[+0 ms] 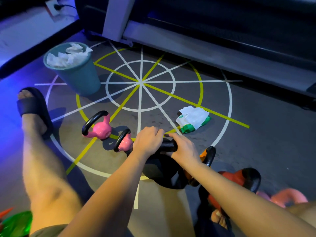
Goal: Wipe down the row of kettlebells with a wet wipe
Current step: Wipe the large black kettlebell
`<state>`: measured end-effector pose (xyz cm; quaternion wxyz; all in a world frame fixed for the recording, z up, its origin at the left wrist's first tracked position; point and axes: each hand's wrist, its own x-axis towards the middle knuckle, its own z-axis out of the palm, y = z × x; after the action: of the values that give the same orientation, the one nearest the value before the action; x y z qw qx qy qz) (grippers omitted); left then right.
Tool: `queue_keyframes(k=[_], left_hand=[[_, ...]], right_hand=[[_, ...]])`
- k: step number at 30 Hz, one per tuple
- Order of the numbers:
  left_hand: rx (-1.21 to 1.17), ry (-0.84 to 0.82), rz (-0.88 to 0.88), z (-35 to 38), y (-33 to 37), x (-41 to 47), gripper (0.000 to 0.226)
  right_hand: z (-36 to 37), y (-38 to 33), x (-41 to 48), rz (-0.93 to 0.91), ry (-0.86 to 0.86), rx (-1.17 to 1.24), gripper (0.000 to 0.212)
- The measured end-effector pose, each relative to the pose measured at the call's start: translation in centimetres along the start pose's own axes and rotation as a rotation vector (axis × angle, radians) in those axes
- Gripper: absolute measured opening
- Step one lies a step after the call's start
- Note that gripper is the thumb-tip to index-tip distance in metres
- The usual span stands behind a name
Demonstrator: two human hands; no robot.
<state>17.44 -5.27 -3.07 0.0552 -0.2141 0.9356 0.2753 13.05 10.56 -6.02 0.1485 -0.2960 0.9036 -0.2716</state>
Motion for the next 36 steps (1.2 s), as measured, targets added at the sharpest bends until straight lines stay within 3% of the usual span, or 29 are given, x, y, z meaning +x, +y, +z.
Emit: queue_keyframes(k=[3,6,9,10,13,17,20,23,26,29,32,36], left_hand=[[-0.093,0.218,-0.069,0.1,0.4,-1.3,0.038],[-0.240,0.275,-0.137,0.2,0.3,-1.9,0.040],[-0.612,0.286,-0.170,-0.8,-0.9,-2.4,0.033],[-0.620,0.283,-0.151,-1.2,-1.4,-3.0,0.028],[-0.402,0.252,-0.015,-1.8,-3.8,-5.3,0.004],[-0.181,0.158,0.178,-2.5,-5.9,-7.6,0.025],[-0.056,0.010,0.256,-2.2,-6.0,-8.1,0.052],[-0.005,-0.053,0.198,-0.4,-5.5,-7.8,0.079],[0.021,-0.007,0.154,1.0,-4.8,-7.2,0.077],[0.040,-0.015,0.121,1.5,-5.1,-6.5,0.072],[0.055,-0.020,0.127,2.2,-6.0,-6.1,0.073],[0.089,0.054,0.165,2.6,-6.0,-6.3,0.069]], right_hand=[[-0.4,-0.9,0.4,-0.051,-0.082,-0.015,0.073],[-1.2,-1.8,0.1,-0.043,-0.091,0.136,0.072],[-2.6,-3.1,-0.5,0.077,-0.057,0.401,0.039],[-3.1,-3.4,-0.5,0.130,-0.055,0.491,0.026],[-4.5,-3.4,0.1,0.171,-0.133,0.498,0.031],[-6.5,-3.1,0.3,0.042,-0.318,0.292,0.040],[-7.0,-2.6,0.2,-0.016,-0.325,0.271,0.040],[-6.6,-1.6,0.8,-0.005,-0.187,0.305,0.023],[-5.9,-0.7,1.0,-0.041,-0.051,0.177,0.015],[-4.8,-0.8,0.2,-0.226,-0.178,-0.046,0.039],[-4.3,0.2,-0.4,-0.299,-0.284,-0.071,0.062],[-5.0,2.0,0.1,-0.279,-0.309,-0.091,0.060]])
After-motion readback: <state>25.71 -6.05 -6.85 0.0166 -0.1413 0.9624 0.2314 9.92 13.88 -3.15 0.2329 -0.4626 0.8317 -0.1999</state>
